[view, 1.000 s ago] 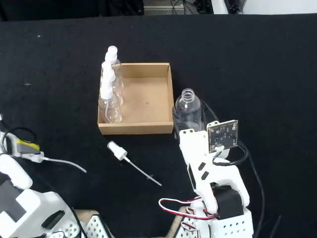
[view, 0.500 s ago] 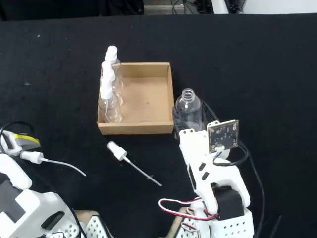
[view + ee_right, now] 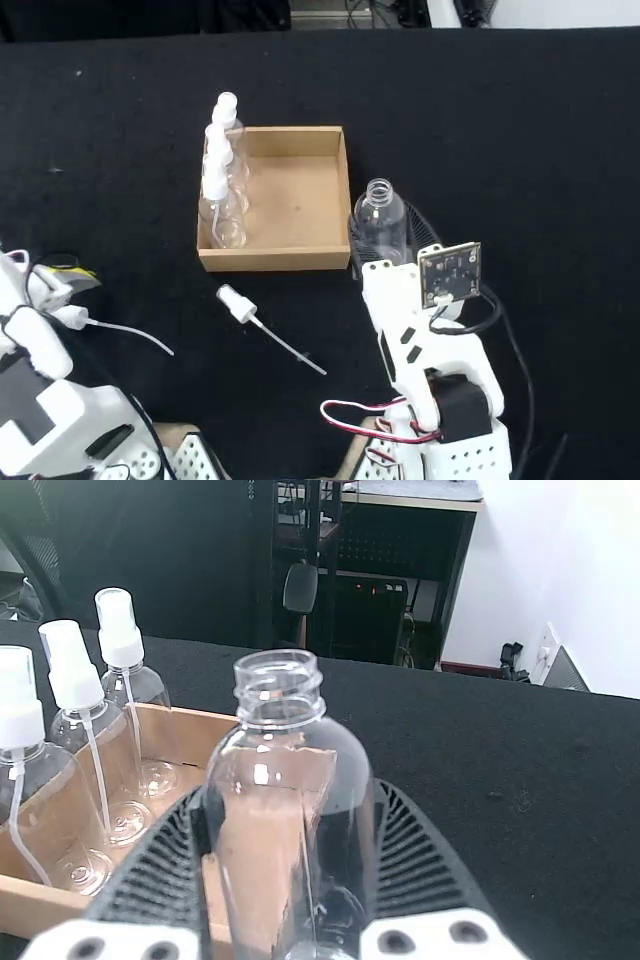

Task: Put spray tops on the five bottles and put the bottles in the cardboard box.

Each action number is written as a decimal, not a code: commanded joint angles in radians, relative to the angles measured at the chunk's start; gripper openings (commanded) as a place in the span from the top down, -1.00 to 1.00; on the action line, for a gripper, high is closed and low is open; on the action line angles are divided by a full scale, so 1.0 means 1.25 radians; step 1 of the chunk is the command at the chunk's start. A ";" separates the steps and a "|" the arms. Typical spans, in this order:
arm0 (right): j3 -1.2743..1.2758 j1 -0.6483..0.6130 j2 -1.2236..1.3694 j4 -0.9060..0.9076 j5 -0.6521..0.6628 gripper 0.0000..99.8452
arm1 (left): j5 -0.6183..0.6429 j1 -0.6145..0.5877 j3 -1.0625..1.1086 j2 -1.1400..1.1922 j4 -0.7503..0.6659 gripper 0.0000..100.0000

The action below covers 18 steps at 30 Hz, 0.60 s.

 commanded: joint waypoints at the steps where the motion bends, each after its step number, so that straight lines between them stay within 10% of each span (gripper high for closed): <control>1: -0.021 0.011 -0.010 -0.021 -0.004 0.98 | 0.028 0.026 -0.001 -0.005 -0.009 0.31; 18: -0.021 0.011 -0.010 -0.021 -0.001 0.98 | 0.027 0.020 0.083 -0.007 -0.115 0.58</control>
